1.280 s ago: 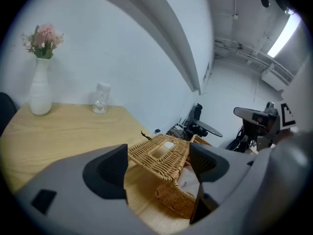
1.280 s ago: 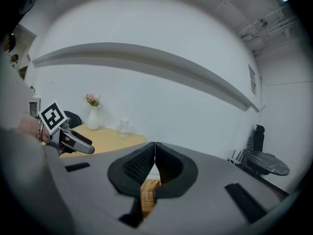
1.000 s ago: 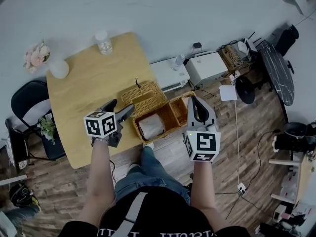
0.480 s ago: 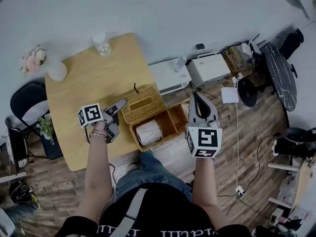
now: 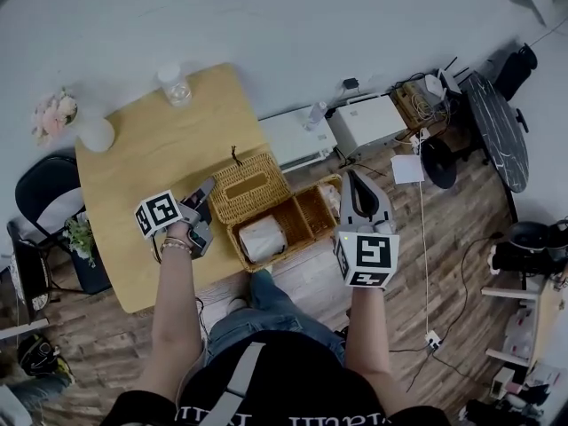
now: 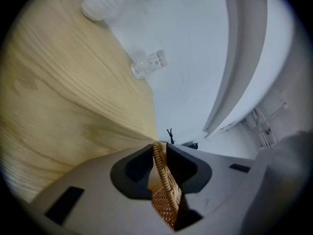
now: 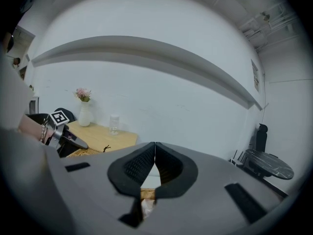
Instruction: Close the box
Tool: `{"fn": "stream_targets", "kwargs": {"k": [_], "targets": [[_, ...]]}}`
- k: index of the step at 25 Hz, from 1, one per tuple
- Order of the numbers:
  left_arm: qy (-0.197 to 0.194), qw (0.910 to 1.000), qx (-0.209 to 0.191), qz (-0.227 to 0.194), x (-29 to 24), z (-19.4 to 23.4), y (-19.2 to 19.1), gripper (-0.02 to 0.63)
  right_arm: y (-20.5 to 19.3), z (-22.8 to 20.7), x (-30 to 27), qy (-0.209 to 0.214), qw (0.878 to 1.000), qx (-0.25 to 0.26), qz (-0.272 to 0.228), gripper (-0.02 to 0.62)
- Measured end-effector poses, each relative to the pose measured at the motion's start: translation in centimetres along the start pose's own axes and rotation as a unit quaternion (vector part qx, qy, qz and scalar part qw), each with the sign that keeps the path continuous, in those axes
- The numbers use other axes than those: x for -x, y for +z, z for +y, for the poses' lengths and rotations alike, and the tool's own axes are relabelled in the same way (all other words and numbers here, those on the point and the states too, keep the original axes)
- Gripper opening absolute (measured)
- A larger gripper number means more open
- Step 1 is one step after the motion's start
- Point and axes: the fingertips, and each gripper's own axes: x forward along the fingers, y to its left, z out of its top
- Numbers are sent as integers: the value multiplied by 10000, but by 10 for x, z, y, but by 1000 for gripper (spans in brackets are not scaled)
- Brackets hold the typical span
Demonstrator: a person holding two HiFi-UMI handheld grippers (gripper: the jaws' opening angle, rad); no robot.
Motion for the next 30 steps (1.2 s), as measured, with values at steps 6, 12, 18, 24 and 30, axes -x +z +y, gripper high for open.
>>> {"fn": "stream_targets", "kwargs": {"k": [6,12,18,24,30], "targets": [[2,9978,-573,-320,6,-19,6,91,6,3,15,-64,9999,24,-81,17],[37,9879,-1467,-499,16,-39,9,92,14,15,29,-97,9998,78,-177,17],[213,9626,-2631,-615,27,-64,8,94,17,28,47,-144,9996,106,-229,17],[450,9324,-3517,-694,36,-81,2,98,16,41,70,-231,9994,85,-251,17],[579,9092,-4077,-617,39,-90,-1,100,14,55,93,-303,9991,82,-275,17]]}}
